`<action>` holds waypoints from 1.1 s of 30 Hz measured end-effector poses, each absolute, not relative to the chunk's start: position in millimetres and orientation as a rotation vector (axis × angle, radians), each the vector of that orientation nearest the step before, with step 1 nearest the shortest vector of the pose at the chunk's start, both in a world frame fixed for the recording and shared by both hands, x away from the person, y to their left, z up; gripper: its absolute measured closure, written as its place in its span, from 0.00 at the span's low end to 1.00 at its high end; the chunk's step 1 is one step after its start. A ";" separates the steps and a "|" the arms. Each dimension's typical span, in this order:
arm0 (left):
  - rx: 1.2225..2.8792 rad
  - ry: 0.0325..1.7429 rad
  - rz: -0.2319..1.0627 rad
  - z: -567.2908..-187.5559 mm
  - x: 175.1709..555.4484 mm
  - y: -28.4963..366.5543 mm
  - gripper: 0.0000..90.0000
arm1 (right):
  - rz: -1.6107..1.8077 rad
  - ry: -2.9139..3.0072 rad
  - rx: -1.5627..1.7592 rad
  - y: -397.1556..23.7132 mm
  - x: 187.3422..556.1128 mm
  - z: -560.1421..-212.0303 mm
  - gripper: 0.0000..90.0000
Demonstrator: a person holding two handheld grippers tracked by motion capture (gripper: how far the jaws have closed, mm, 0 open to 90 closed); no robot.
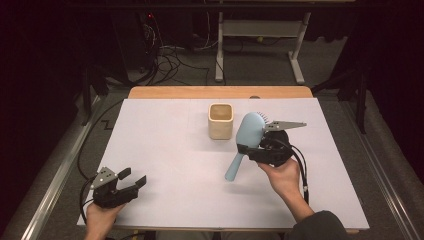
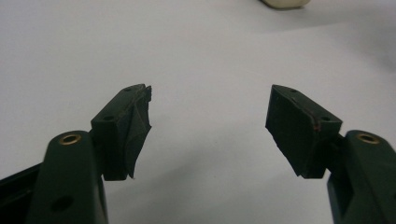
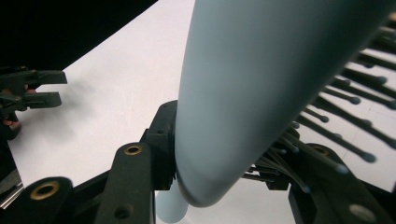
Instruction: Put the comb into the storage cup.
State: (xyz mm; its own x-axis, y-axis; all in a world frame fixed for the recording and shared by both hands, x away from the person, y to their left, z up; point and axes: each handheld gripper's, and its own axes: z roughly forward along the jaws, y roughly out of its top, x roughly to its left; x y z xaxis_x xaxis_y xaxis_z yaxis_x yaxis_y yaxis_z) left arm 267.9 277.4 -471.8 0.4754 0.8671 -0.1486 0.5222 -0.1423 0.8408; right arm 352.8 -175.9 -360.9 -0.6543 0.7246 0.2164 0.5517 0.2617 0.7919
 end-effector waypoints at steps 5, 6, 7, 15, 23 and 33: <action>1.832 1.168 0.482 -472.0 268.1 275.7 0.34 | 1.332 2.327 1.197 -175.5 357.9 -355.6 0.63; 1.833 1.167 0.484 -472.2 268.2 275.5 0.34 | 1.331 2.326 1.194 -175.2 359.3 -354.6 0.63; 1.833 1.166 0.483 -472.3 268.2 275.4 0.34 | 1.328 2.324 1.193 -174.7 360.6 -353.7 0.63; 1.837 1.168 0.474 -472.8 269.0 275.5 0.34 | 1.320 2.311 1.188 -170.9 371.3 -348.5 0.63; 1.839 1.169 0.471 -472.9 269.1 275.5 0.34 | 1.318 2.291 1.189 -169.8 379.4 -341.7 0.63; 1.828 1.174 0.468 -472.9 268.4 275.3 0.34 | 1.317 2.278 1.175 -166.2 387.5 -333.2 0.63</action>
